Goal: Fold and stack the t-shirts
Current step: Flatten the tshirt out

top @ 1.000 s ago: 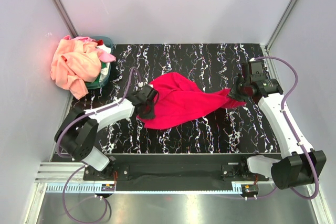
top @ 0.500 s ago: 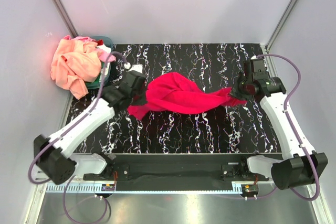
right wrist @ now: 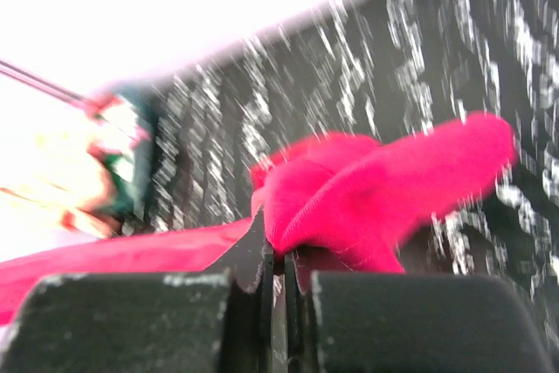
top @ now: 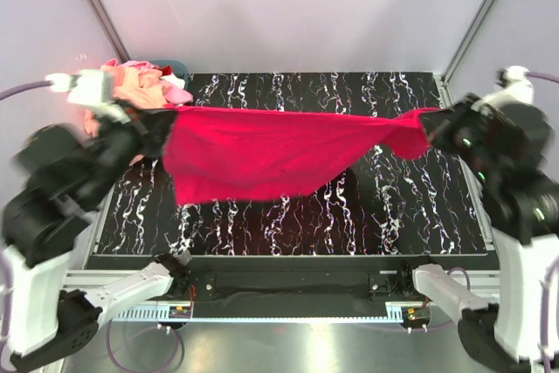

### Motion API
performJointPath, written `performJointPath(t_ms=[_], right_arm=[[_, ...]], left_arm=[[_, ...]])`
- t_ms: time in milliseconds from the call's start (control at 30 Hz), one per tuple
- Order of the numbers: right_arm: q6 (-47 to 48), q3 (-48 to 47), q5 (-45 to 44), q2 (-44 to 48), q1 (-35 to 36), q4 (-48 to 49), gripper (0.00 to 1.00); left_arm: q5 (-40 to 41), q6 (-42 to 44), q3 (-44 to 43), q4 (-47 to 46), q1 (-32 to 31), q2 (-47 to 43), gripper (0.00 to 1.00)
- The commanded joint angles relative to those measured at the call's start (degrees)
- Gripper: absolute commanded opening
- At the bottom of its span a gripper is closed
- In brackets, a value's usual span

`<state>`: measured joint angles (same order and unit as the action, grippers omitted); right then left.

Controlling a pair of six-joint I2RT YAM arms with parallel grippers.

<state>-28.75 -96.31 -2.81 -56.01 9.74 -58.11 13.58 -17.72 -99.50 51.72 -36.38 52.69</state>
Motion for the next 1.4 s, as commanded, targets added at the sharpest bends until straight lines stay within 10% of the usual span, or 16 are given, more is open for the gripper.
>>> performJointPath(t_ms=[0, 233, 600, 900, 933, 967, 1033, 1167, 1367], right_arm=[[4.0, -5.1, -1.7, 6.0, -0.1, 5.2, 0.0], [7.9, -10.3, 0.0, 13.6, -0.1, 14.5, 0.0], [10.8, -21.3, -5.0, -11.5, 0.0, 9.2, 0.0], [8.0, -29.4, -10.5, -51.1, -2.4, 3.4, 0.0], [8.4, -32.5, -8.9, -59.1, -3.2, 2.7, 0.11], [7.9, -36.5, -8.4, -63.5, -4.0, -1.0, 0.51], [7.8, -50.1, -5.0, -74.3, -5.6, -5.2, 0.97], [8.7, -56.2, -3.5, -75.6, -5.8, -7.5, 1.0], [7.5, -21.1, 0.6, -52.4, -5.8, 11.0, 1.0]], left_arm=[[-4.1, 6.4, -5.1, -0.7, -0.2, -2.9, 0.0], [-8.7, 7.1, -7.6, -5.8, -0.2, -7.7, 0.0], [6.8, 5.9, -2.3, -6.5, 1.0, 5.1, 0.0], [-10.4, -3.5, 4.0, -4.8, 27.9, 36.6, 0.04], [-12.3, -3.7, 1.6, -3.3, 29.1, 40.7, 0.21], [-13.2, -3.9, -2.4, -2.2, 30.0, 48.0, 0.44], [-14.9, -3.9, -5.2, -1.5, 29.9, 52.2, 0.59], [-13.8, -2.8, -7.7, -1.8, 27.9, 50.9, 0.89], [-11.6, -3.6, 2.4, -3.4, 25.5, 41.3, 0.93]])
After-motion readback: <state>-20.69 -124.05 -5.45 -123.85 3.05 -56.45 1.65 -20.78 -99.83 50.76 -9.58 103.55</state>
